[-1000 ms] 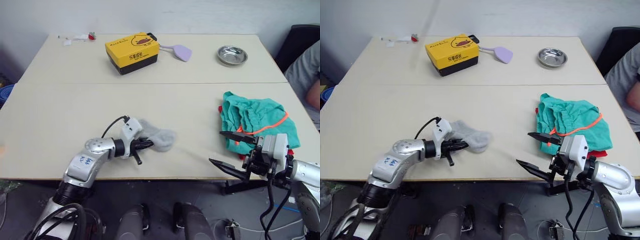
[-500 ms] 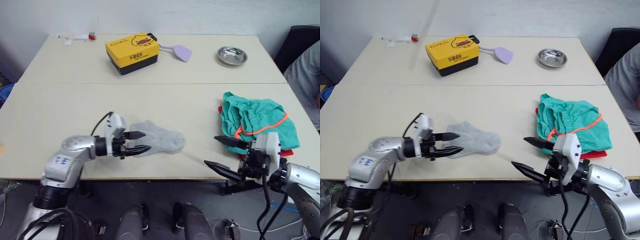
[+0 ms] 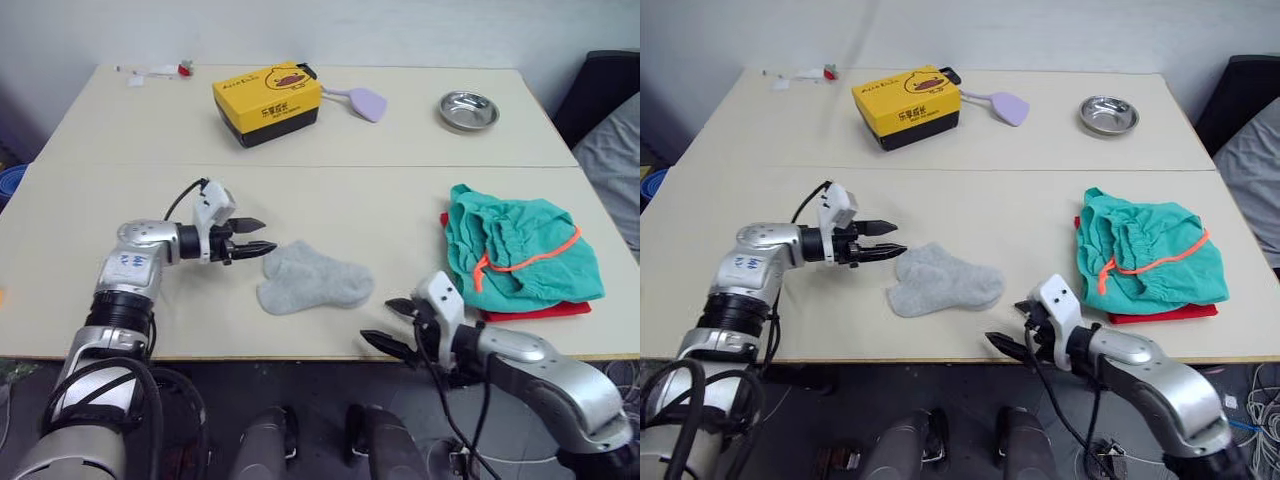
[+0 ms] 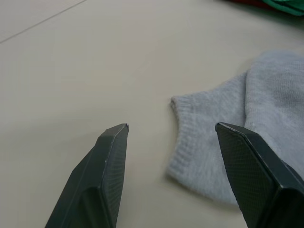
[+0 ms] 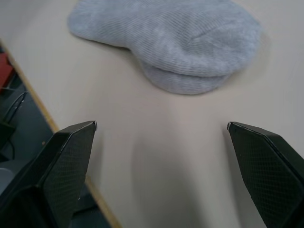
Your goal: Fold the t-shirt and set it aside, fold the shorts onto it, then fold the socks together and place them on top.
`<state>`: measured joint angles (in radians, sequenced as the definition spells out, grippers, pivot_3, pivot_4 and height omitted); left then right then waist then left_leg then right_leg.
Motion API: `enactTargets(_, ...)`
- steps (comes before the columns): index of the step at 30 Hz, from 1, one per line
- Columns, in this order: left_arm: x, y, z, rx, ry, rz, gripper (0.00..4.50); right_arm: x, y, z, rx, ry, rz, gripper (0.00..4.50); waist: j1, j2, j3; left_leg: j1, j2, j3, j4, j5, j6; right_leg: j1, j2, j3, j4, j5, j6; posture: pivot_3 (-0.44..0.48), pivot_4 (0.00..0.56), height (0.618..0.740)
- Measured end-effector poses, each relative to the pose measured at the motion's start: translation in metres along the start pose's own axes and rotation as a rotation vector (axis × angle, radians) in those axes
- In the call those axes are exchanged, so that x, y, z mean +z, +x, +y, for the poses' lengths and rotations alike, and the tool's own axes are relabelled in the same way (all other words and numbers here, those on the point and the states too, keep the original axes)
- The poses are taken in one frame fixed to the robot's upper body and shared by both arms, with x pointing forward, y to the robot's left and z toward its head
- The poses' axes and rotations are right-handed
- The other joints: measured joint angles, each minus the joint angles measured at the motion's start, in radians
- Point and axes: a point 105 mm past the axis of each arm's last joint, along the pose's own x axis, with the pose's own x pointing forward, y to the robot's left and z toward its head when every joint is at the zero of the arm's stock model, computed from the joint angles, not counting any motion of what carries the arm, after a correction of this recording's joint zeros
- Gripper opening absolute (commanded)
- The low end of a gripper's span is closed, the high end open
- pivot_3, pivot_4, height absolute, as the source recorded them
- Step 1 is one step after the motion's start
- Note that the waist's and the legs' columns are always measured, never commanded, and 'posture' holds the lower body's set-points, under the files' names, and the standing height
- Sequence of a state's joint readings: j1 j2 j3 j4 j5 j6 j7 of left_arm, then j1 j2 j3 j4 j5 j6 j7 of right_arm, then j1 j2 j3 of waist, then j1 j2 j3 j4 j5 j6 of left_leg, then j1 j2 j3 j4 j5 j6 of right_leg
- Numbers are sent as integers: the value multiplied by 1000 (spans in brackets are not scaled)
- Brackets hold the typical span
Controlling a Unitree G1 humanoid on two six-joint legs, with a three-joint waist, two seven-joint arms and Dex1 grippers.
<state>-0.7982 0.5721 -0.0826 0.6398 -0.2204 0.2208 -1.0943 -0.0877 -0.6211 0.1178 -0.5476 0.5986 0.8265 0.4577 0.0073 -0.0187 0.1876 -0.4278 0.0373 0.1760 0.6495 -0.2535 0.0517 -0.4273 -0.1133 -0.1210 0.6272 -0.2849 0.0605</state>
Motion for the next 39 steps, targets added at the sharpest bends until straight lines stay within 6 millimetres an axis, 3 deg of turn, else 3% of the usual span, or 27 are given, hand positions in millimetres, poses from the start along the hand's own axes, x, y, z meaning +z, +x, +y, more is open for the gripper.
enactTargets(6, -16, 1, 3, -2, -14, 71, 3053, 6, 18, 1, -26, -60, -26, 4500, -20, -1, 0, 1, 1, 0, 0, 2, -2, 0, 2, 0, 1, 0, 0, 0, 150, 740)
enactTargets(10, -22, -1, 5, 8, -29, 91, 2201, 8, 25, 1, -34, -73, -39, 4500, -20, -1, -1, 1, 1, 0, 0, 2, -2, 0, 2, 0, 2, 0, 0, 0, 150, 740)
enactTargets(13, -22, -1, 6, 19, -32, 91, 1266, 12, 35, 2, -29, -81, -51, 3890, -23, -2, -1, 1, 1, 0, 0, 2, -2, 0, 2, 0, 2, 0, 0, 0, 150, 740)
enactTargets(17, -24, 0, 4, 6, -47, 88, 31, 14, 39, -1, -37, -90, -55, 2564, -26, -2, -1, 1, 1, 0, 0, 2, -2, 0, 2, 0, 2, 0, 0, 0, 150, 740)
enactTargets(24, -28, -6, -1, 22, -66, 63, 0, 13, 41, -5, 3, -132, -37, 149, -34, -2, -1, 2, 1, 0, 0, 2, -2, 0, 2, 0, 3, 0, 0, 0, 150, 740)
enactTargets(31, -35, -23, -13, 118, -107, 35, 0, 28, 46, -27, 23, -216, -34, 41, -40, -2, -1, 2, 2, 0, -1, 3, -3, 0, 2, 1, 4, 0, 0, 0, 150, 740)
enactTargets(39, -47, -45, -51, 223, -217, 19, 0, 35, 53, -41, 90, -258, 26, 41, -34, -2, -1, 3, 2, 0, -1, 3, -4, 1, 1, 1, 4, 0, 0, 0, 150, 740)
